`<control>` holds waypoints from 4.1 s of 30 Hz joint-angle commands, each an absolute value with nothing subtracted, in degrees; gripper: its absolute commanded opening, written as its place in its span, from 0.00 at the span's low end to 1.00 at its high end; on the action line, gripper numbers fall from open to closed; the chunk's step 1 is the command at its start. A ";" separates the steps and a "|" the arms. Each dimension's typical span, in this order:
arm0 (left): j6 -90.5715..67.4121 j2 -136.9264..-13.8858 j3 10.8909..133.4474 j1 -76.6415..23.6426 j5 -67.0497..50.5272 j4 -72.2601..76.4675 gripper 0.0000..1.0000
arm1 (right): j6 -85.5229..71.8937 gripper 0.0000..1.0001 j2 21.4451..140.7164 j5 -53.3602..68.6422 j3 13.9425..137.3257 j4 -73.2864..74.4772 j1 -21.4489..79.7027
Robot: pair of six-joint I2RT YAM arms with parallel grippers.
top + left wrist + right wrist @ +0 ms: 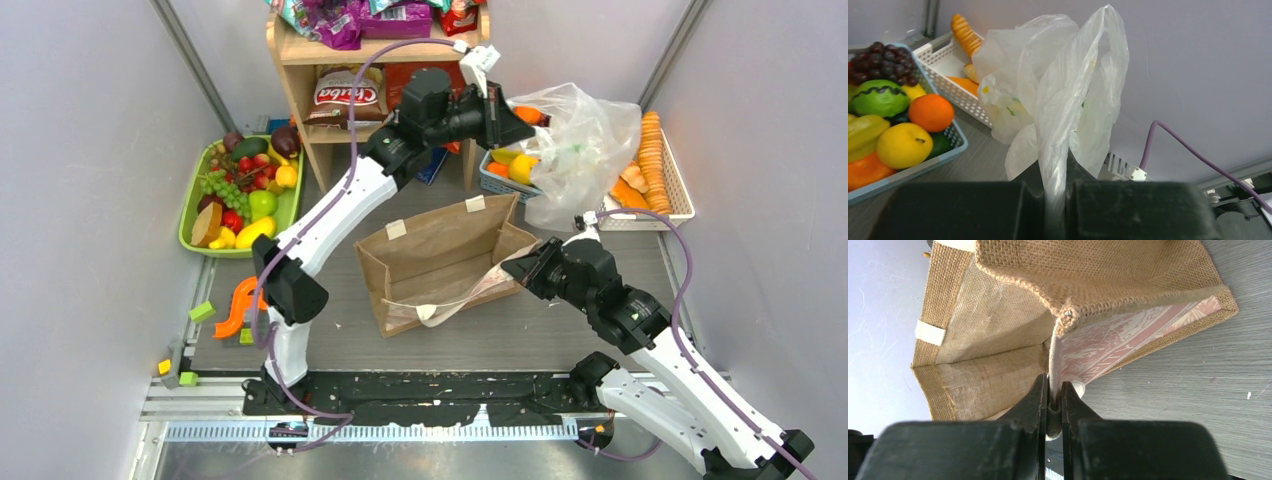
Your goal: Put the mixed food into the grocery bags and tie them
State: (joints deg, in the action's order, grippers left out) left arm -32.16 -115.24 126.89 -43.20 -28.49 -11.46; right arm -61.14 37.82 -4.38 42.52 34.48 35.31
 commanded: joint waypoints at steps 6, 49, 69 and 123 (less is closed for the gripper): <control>-25.65 -84.71 105.62 -32.72 -20.62 -8.97 0.00 | -60.61 0.05 36.16 -5.09 41.96 33.12 35.59; -17.34 -59.18 79.95 -1.14 5.06 -41.94 1.00 | -56.93 0.05 40.87 -3.06 48.79 36.97 35.58; -35.94 -43.27 65.69 -21.98 -9.84 -42.97 0.92 | -57.50 0.05 42.15 -2.31 48.45 35.51 35.59; -28.59 -45.22 63.89 -15.83 -5.49 -55.70 0.02 | -22.08 0.77 84.94 -14.53 80.96 11.33 35.27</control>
State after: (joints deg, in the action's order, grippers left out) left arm -29.45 -44.91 61.91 -16.75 0.36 -58.50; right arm -22.92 80.68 -8.97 74.98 20.53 35.31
